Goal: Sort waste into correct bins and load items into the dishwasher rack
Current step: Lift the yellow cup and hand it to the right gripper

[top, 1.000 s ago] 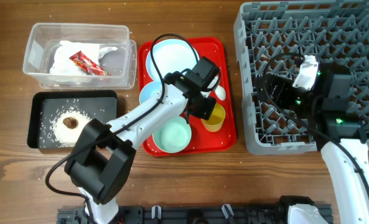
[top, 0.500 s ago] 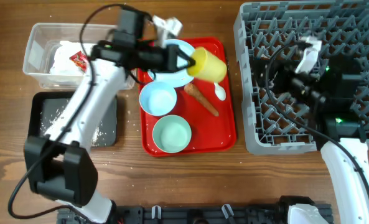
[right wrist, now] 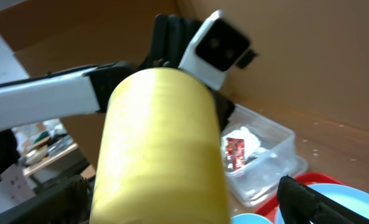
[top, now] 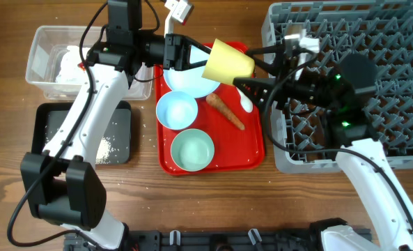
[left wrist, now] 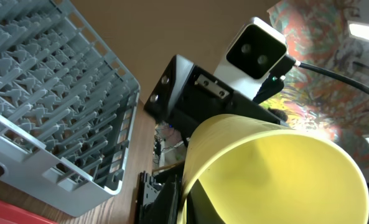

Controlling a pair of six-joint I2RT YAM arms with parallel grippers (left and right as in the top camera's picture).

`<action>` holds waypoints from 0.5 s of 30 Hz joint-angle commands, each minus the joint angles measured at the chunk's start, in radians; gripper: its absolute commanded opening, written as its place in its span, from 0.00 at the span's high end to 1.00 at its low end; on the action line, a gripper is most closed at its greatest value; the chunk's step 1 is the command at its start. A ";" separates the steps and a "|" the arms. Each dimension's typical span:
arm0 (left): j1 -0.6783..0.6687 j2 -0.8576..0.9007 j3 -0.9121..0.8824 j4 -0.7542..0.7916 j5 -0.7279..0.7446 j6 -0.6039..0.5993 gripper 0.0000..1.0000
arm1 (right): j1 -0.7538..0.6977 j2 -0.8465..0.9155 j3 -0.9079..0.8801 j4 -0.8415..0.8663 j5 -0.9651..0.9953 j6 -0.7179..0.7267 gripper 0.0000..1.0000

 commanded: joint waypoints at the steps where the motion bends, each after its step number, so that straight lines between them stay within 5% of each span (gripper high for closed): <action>1: -0.003 -0.010 0.010 0.003 0.039 -0.010 0.96 | 0.041 0.016 0.012 0.008 -0.035 -0.001 0.11; 10: -0.010 -0.010 0.010 0.003 0.037 -0.005 0.96 | 0.060 0.016 0.012 0.081 -0.004 0.026 0.27; 15: -0.031 -0.010 0.010 0.005 0.034 -0.004 0.96 | 0.060 0.016 0.012 0.103 -0.004 0.026 0.15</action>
